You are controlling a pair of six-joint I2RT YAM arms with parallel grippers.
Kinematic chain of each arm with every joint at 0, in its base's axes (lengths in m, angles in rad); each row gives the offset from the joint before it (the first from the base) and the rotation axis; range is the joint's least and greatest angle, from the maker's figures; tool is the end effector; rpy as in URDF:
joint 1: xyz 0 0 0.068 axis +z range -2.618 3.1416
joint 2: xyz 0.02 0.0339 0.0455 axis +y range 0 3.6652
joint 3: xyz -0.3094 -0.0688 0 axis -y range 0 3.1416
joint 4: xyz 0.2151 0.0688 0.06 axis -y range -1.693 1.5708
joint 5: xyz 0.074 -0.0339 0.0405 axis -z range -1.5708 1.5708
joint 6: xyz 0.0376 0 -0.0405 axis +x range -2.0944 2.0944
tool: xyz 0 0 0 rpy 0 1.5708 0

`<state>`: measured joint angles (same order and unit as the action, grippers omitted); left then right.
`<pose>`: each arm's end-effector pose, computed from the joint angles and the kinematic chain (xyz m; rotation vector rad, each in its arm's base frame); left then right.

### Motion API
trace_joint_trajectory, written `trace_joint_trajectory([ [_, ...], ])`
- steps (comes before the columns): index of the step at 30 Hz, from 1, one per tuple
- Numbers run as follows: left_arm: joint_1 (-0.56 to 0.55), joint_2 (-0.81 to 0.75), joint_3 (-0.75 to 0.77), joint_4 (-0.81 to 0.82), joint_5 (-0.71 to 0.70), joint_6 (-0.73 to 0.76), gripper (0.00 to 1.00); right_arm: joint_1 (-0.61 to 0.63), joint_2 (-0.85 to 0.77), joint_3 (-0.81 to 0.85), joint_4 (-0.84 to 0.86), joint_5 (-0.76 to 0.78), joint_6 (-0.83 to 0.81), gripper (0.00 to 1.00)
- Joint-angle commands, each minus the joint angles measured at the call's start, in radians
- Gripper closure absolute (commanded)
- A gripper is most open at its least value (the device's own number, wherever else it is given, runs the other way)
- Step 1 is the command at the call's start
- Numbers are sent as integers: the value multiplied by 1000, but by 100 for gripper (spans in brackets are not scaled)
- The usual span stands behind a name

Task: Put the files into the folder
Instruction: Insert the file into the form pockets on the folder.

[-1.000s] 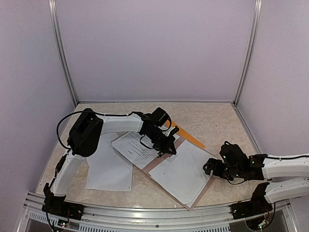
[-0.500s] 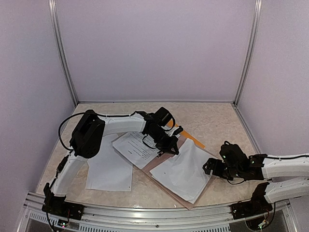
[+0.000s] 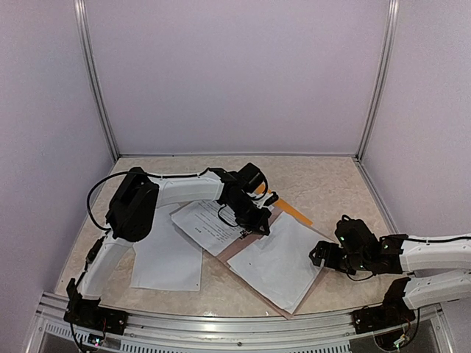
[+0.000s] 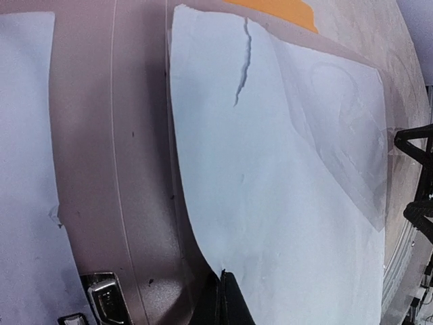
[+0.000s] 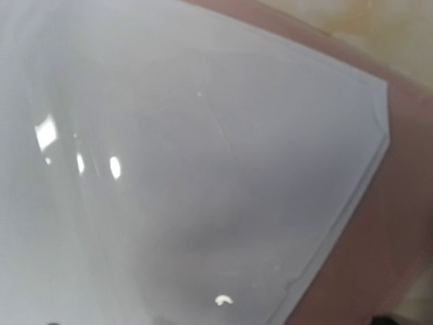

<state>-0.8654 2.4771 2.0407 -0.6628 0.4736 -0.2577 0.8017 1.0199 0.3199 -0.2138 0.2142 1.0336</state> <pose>0.3323 -0.4167 0.1720 1.0078 2.6631 -0.9444 0.0954 0.0870 0.1968 0.3847 2.5017 0.5194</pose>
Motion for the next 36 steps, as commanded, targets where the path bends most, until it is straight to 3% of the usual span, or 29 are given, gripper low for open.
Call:
trace_joint_trajectory([
  [1, 11, -20, -32, -87, -108, 29, 100, -6, 8, -12, -129, -36, 5, 2],
  [23, 10, 12, 66, -94, -92, 50, 100, -6, 9, -6, -149, -33, -9, 2],
  [36, -19, 22, 67, -93, -24, 83, 90, -6, -14, 11, -160, -17, -15, 2],
])
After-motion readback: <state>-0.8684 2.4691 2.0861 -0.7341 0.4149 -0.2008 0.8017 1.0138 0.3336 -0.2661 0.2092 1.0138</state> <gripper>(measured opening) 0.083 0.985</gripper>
